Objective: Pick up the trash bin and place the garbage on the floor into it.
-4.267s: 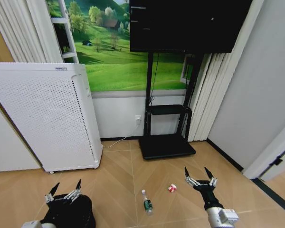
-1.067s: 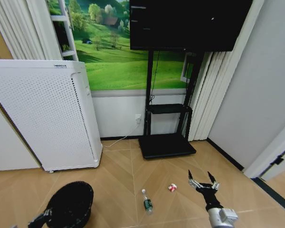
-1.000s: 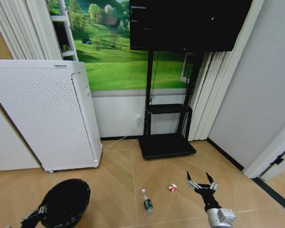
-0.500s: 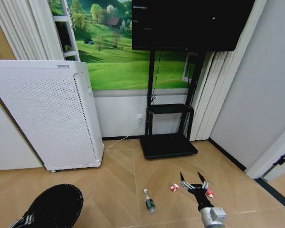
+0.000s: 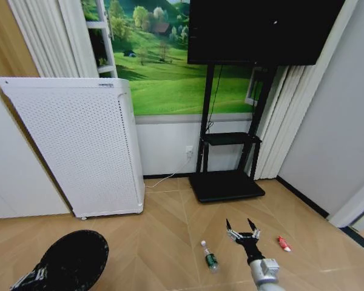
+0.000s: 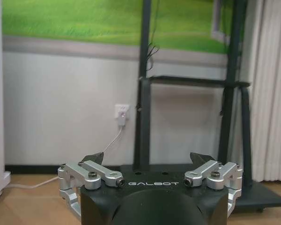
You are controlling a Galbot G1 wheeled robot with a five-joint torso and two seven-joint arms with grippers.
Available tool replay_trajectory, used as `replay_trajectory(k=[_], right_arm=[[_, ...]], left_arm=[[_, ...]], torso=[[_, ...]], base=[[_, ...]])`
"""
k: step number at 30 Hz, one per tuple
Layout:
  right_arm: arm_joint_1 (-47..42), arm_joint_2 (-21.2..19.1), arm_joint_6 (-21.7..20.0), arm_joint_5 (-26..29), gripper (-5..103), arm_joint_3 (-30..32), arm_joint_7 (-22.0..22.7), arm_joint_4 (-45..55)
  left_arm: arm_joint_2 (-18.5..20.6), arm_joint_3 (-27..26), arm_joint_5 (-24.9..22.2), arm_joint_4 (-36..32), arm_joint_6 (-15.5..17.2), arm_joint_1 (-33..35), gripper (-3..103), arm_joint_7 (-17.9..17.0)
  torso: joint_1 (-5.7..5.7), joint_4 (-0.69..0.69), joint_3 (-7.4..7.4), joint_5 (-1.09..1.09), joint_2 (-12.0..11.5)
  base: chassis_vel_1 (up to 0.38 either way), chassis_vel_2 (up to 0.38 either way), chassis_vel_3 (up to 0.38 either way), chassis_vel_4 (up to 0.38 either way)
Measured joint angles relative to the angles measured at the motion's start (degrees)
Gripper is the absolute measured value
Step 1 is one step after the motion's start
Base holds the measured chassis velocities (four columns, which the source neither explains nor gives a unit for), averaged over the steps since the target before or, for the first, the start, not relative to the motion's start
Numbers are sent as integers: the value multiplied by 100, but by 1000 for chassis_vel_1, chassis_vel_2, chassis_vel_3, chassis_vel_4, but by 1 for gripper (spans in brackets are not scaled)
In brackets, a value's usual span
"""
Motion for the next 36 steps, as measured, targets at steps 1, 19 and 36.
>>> replay_trajectory(k=[1,19,36], right_arm=[[361,-181,-167,108,100,-302,102,-465],[945,-1496,-1162,-23,100,-1235,-978,-2684],[1983,-750,-1225,-264,100,-1851,-795,-4483]], left_arm=[[38,32,-7,-2,-2,-33,7,-12],[27,133,2,-99,-2,-212,7,-11],[46,184,-18,-364,-25,-123,7,-43]], torso=[[0,0,0,-1,-1],[0,0,0,1,-1],[0,1,0,2,-1]], base=[[159,121,-178,-212],[2,-2,9,-12],[0,0,0,0]])
